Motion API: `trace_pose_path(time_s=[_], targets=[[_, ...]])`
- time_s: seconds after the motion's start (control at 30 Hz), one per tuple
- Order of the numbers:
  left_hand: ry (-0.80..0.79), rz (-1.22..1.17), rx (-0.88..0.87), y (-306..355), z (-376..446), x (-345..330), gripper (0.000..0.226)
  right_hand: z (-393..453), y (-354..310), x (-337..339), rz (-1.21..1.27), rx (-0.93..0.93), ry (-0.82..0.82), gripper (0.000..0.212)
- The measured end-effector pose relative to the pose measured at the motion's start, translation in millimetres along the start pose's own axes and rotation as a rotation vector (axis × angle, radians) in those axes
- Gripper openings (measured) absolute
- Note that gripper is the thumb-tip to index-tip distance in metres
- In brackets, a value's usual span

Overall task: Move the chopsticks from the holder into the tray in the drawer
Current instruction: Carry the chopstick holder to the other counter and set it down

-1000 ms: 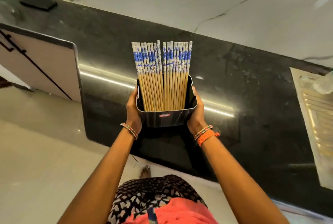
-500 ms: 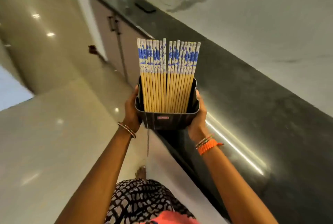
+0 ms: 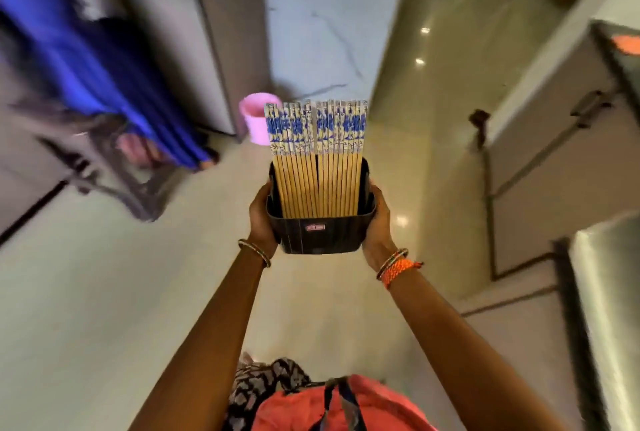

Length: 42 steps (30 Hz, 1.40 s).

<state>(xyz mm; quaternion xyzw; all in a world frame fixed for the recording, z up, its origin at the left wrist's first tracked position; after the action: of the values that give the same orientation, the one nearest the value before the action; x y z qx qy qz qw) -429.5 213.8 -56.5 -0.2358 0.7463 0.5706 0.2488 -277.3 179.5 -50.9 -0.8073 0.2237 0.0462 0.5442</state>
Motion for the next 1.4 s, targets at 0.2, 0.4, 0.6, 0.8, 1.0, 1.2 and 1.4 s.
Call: trace_pose_path(time_s=[0.2, 0.4, 0.6, 0.8, 1.0, 1.2, 1.4], targets=[[0.409, 0.032, -0.227, 124.0, -37.0, 202.2, 0.041, 15.8, 99.4, -211.0, -0.204, -0.086, -0.356, 0.043], [0.790, 0.003, -0.406, 198.5, -122.6, 340.9, 0.036, -16.2, 191.4, -373.1, -0.375, -0.221, -0.665, 0.038], [1.042, -0.093, -0.568, 264.4, -171.4, 441.0, 0.031, -42.4, 263.5, -505.7, -0.509, -0.321, -0.887, 0.035], [1.090, -0.131, -0.624, 351.9, -152.0, 540.2, 0.032, -24.4, 314.1, -651.0, -0.584, -0.282, -1.018, 0.037], [1.195, 0.158, -0.483, 459.3, -126.2, 627.3, 0.034, -1.5, 352.3, -797.9, -0.563, -0.406, -1.054, 0.036], [1.116, 0.309, -0.342, 558.2, -86.0, 721.9, 0.051, 28.7, 383.6, -923.0, -0.594, -0.367, -1.008, 0.045], [0.935, 0.063, -0.536, 673.1, -35.5, 799.2, 0.067, 59.2, 416.8, -1067.6, -0.577, -0.294, -1.011, 0.062]])
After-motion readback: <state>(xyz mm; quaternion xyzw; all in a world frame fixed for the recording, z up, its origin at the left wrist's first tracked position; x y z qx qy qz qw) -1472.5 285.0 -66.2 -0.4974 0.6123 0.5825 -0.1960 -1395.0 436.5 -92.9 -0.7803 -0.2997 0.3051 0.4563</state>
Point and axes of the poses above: each hand's wrist, its own z-axis towards the middle knuckle, its own x-axis out of the back of the hand, y = z × x, the point moved 6 cm from there along z, towards the middle knuckle, and after that the axes turned 4 degrees about -x, right-handed, at the moved point
